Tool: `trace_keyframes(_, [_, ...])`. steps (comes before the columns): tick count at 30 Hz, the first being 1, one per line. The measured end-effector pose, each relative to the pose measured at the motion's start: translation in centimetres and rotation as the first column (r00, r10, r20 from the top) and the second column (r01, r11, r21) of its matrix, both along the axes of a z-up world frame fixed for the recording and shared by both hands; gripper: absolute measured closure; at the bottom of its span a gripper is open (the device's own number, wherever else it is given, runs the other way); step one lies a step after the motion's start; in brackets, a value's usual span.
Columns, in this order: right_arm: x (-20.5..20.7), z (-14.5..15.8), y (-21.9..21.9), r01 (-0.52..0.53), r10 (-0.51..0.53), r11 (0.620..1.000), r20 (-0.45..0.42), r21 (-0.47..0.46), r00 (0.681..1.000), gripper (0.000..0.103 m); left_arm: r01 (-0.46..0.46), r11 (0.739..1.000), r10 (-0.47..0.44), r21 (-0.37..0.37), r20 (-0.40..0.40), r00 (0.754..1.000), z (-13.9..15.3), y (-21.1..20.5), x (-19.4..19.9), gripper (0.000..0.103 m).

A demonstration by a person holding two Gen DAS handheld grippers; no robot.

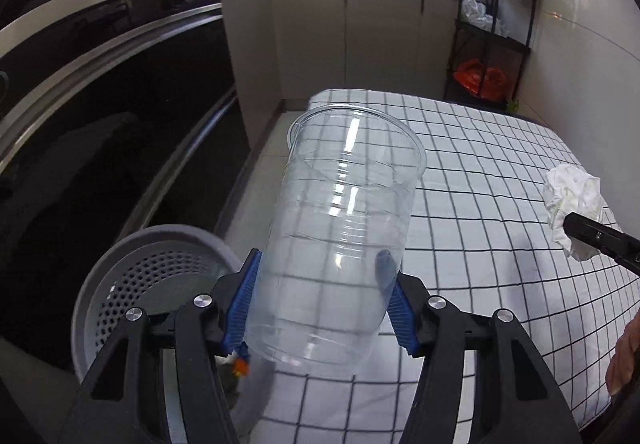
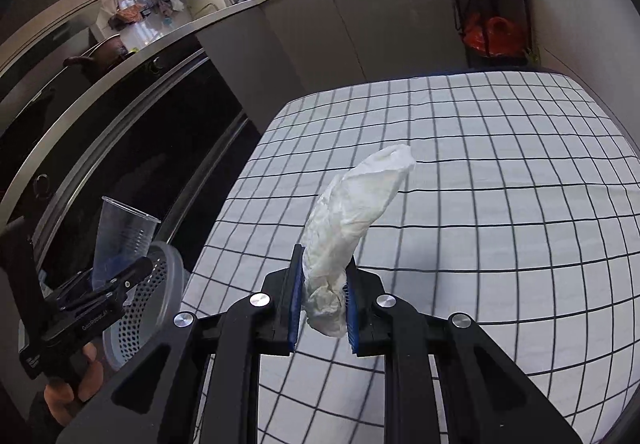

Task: Collect trash
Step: 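Carry tissue and cup over the wastebasket and open both tools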

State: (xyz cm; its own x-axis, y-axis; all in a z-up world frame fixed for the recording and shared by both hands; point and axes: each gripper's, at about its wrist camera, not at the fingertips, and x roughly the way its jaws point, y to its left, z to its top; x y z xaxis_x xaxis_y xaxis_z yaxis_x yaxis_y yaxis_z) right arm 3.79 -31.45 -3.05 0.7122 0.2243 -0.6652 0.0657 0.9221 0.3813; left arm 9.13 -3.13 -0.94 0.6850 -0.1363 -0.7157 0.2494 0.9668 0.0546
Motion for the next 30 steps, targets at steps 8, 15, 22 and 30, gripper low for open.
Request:
trace_keyframes(8, [0.0, 0.3, 11.7, -0.2, 0.201, 0.978, 0.007, -0.053, 0.98, 0.085, -0.182, 0.983, 0.181, 0.022, 0.025, 0.983, 0.5, 10.2, -3.4, 0.047])
trace_keyframes(15, [0.3, -0.8, 21.6, -0.344, 0.344, 0.936, -0.011, -0.073, 0.939, 0.085, -0.292, 0.956, 0.292, 0.024, 0.027, 0.956, 0.1, 16.6, -4.0, 0.047])
trace_keyframes(22, [1.8, -1.9, 27.2, -0.416, 0.415, 0.901, -0.035, -0.119, 0.909, 0.085, -0.337, 0.942, 0.337, 0.008, -0.01, 0.942, -1.4, 19.1, -3.6, 0.047])
trace_keyframes(30, [3.0, -3.0, 29.6, -0.448, 0.445, 0.883, -0.057, -0.141, 0.894, 0.085, -0.342, 0.94, 0.341, -0.003, -0.056, 0.938, -2.3, 20.3, -3.0, 0.045])
